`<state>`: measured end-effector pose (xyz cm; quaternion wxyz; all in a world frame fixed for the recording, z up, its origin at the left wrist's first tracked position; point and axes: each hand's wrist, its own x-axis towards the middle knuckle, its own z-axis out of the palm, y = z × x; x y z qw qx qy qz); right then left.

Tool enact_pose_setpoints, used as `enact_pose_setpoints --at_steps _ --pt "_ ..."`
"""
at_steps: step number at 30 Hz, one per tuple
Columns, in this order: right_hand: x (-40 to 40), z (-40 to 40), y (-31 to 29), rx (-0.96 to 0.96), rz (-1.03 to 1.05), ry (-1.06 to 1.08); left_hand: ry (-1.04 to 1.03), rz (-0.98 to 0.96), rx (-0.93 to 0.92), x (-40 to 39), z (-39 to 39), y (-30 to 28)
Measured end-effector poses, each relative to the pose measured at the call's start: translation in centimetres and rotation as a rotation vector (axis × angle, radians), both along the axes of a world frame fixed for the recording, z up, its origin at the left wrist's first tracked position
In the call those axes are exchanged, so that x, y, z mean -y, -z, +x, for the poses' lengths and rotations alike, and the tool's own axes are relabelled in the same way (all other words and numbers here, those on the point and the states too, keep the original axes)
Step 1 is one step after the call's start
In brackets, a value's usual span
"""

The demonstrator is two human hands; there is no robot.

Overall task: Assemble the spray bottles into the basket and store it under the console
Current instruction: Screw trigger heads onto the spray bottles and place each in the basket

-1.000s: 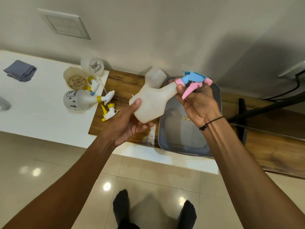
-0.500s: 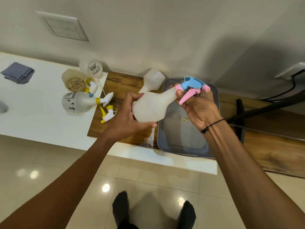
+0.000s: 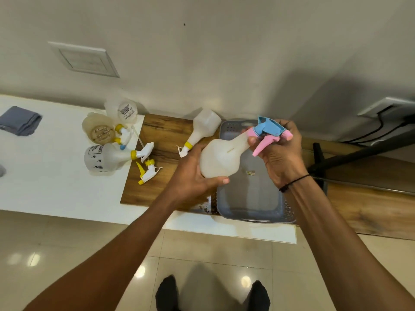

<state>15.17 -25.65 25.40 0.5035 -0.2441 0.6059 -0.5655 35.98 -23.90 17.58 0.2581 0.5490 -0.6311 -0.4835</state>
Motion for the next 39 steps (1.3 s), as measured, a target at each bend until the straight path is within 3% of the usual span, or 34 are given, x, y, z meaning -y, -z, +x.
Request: enact_pose_setpoints --at_steps 2,5,7,13,17,21,26,32,36,39 --pt "-0.2 -0.3 -0.2 -0.151 -0.043 0.036 -0.055 -0.044 0.008 0.1 -2.3 0.7" --pt "-0.8 -0.2 0.4 -0.568 -0.160 0.051 -0.134 -0.084 0.165 0.4 -6.1 1.8" --pt "-0.6 0.1 1.6 -0.690 -0.200 0.094 -0.211 -0.095 0.192 1.1 -8.4 2.5" --pt "4.4 -0.1 7.6 -0.658 -0.088 0.278 -0.328 0.081 -0.031 4.2 -11.3 5.4" --pt "6.0 0.3 11.1 -0.696 -0.045 0.141 -0.324 0.161 -0.101 5.3 -10.0 6.9" --pt "6.1 -0.2 12.9 -0.628 -0.017 0.000 -0.476 0.145 -0.044 5.5 -5.7 7.7" --pt "4.8 -0.8 12.0 -0.714 0.072 -0.072 -0.554 0.044 0.253 5.9 -0.6 8.7" --pt "-1.4 -0.5 11.1 -0.652 0.080 0.122 -0.307 -0.033 0.699 6.7 1.0 11.6" --pt "-6.2 0.5 11.9 -0.614 0.070 0.168 -0.213 -0.084 0.838 7.5 0.9 13.0" --pt "-8.3 1.5 11.9 -0.609 0.070 0.147 -0.216 -0.057 0.771 7.8 1.5 13.2"
